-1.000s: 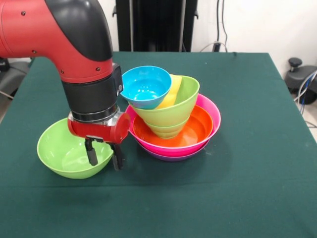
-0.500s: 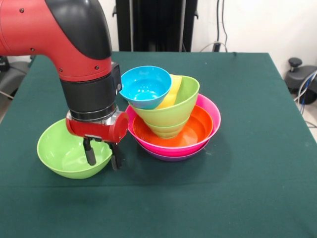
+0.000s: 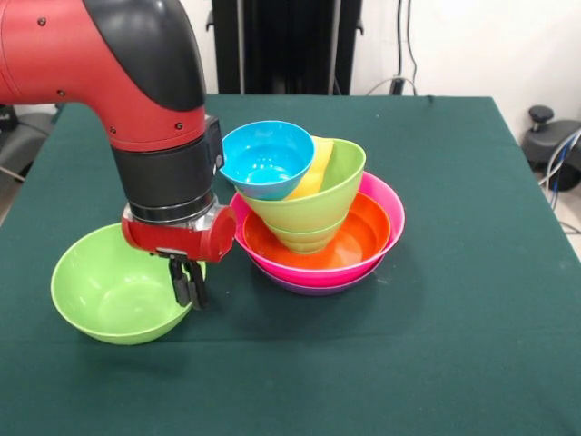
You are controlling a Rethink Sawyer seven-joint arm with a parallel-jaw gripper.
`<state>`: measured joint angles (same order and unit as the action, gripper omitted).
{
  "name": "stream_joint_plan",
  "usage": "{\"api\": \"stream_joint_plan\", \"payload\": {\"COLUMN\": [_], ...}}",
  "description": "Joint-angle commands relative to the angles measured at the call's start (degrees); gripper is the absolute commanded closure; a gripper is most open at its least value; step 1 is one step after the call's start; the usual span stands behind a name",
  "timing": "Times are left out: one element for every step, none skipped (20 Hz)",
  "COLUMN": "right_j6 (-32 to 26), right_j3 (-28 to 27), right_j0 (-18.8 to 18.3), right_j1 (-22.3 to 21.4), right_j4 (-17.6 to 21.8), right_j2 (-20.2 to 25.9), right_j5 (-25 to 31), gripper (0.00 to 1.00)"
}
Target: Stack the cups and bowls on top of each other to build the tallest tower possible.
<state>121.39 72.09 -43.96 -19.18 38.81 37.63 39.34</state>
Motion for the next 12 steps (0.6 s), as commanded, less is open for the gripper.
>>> {"api": "stream_joint_plan", "payload": {"right_j6": [-11.1,-11.3,-11.4,-11.5,-11.5,-11.5,-11.4,-11.2,-11.6,-12.1,-12.1,-12.2], "right_j3": [-3.3,-3.7,-3.7,-3.7,-3.4,-2.9,-2.4,-1.4,-0.3,1.0,2.7,4.3], "right_j0": [1.1,1.0,0.9,0.9,0.9,0.9,0.9,0.5,0.2,-0.3,-0.8,-1.1], "right_j1": [4.8,5.5,5.8,5.6,5.2,4.5,3.7,2.8,1.3,-0.3,-2.6,-5.4], "right_j4": [4.8,5.1,5.1,5.2,5.0,4.9,4.8,4.6,4.3,3.4,2.4,1.4], "right_j2": [-3.3,-3.2,-3.2,-3.2,-3.2,-3.2,-3.2,-3.0,-2.7,-2.1,-1.6,-1.2], "right_j5": [-0.7,-1.3,-1.5,-1.5,-1.2,-0.9,-0.6,-1.3,-1.0,-0.2,0.7,1.9], "gripper": [1.0,1.0,1.0,1.0,1.0,1.0,1.0,1.0,1.0,1.0,1.0,1.0]}}
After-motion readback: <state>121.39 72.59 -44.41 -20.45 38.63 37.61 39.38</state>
